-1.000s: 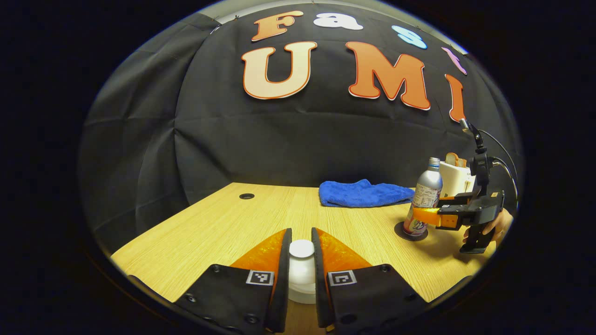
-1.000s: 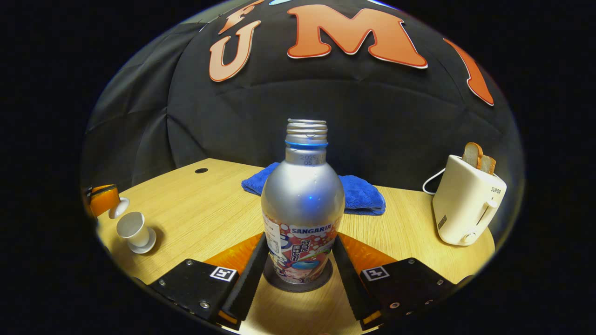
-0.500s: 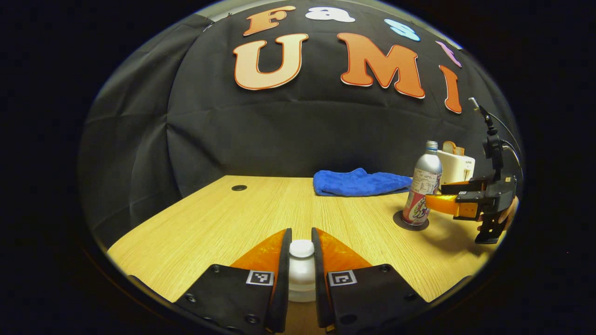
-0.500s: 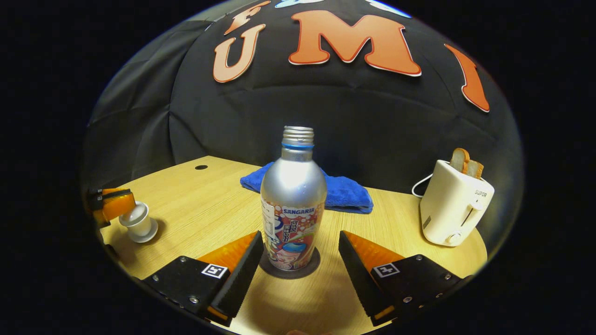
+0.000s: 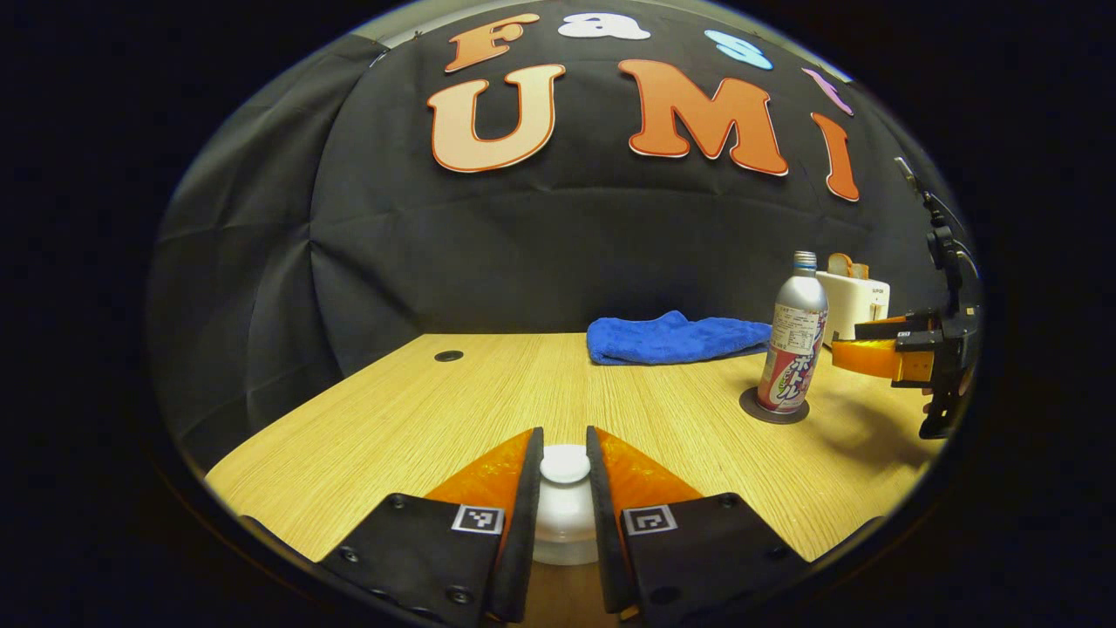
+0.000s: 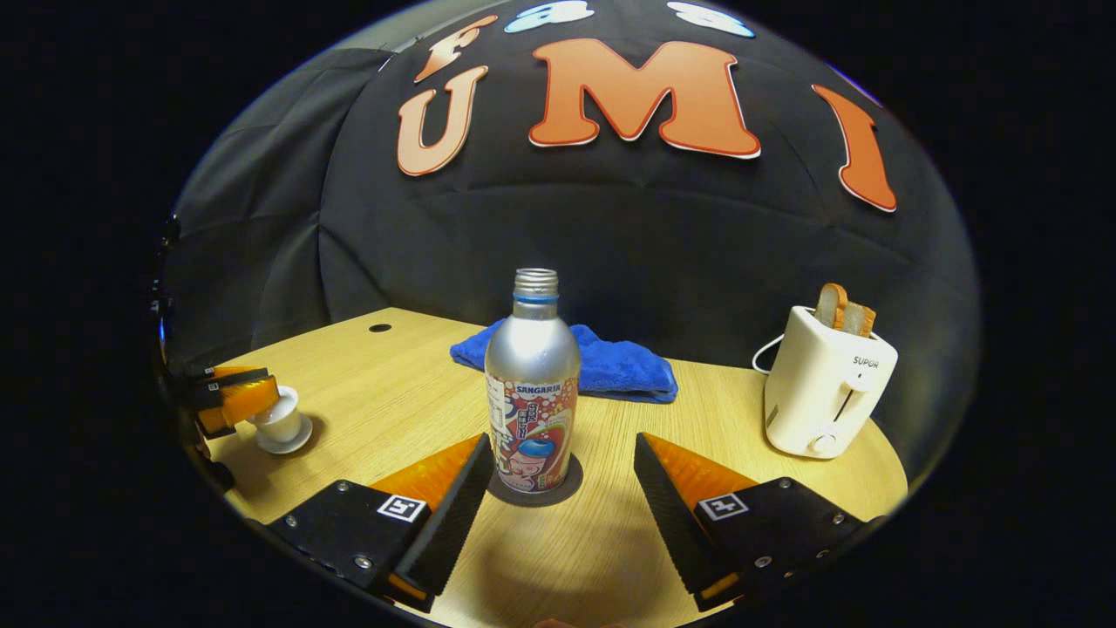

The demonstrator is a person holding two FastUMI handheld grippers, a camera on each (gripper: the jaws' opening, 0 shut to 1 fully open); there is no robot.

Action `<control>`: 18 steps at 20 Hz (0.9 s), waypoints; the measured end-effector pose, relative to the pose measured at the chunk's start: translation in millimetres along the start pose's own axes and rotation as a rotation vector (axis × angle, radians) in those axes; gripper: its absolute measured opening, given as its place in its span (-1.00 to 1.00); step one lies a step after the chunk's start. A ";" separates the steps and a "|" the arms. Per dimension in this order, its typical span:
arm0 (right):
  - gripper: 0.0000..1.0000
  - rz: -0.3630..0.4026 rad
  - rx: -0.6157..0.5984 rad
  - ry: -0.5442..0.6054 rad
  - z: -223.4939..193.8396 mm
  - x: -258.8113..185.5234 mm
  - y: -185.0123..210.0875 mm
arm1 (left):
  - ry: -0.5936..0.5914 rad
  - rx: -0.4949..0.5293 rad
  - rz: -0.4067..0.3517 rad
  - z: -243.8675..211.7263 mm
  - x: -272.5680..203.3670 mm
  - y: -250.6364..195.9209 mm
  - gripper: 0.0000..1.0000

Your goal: Open the teacup lid with one hand, grasp the water bottle and pour water into the teacup with the other hand; after pouring, place the water bottle on the coaster and then close the teacup lid.

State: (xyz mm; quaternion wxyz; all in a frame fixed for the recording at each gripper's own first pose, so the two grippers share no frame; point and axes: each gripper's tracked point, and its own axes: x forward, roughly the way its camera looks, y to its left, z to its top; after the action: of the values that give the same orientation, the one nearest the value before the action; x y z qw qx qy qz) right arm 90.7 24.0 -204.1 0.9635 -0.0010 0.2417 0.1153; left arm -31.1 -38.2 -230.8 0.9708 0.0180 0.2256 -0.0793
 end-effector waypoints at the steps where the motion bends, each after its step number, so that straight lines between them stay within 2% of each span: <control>1: 0.96 -0.007 -0.004 -0.014 3.7 -3.3 -2.3 | -0.017 -0.003 -0.005 6.6 -1.8 -1.4 -0.26; 5: 0.96 -0.021 -0.013 -0.069 16.9 -18.2 -5.7 | -0.128 0.010 -0.010 44.6 -11.3 -10.7 0.24; 7: 0.96 -0.027 -0.011 -0.108 27.6 -29.2 -8.7 | -0.185 0.025 -0.013 69.0 -15.5 -17.1 0.58; 10: 0.94 -0.040 0.001 -0.157 44.6 -48.5 -17.4 | -0.254 -0.002 -0.009 100.9 -23.9 -29.8 0.94; 11: 0.95 -0.054 -0.001 -0.179 52.6 -57.2 -22.5 | -0.275 -0.014 -0.021 115.2 -29.8 -36.4 1.00; 18: 0.94 -0.149 -0.023 -0.355 104.3 -114.6 -42.6 | -0.346 -0.030 -0.056 170.5 -46.3 -69.1 1.00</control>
State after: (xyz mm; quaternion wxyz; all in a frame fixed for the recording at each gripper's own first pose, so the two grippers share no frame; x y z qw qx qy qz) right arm 50.6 -36.8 -60.9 0.9968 -0.0095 0.0658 0.0445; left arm -9.1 -111.7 -57.4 0.9927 -0.0165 0.0570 -0.1050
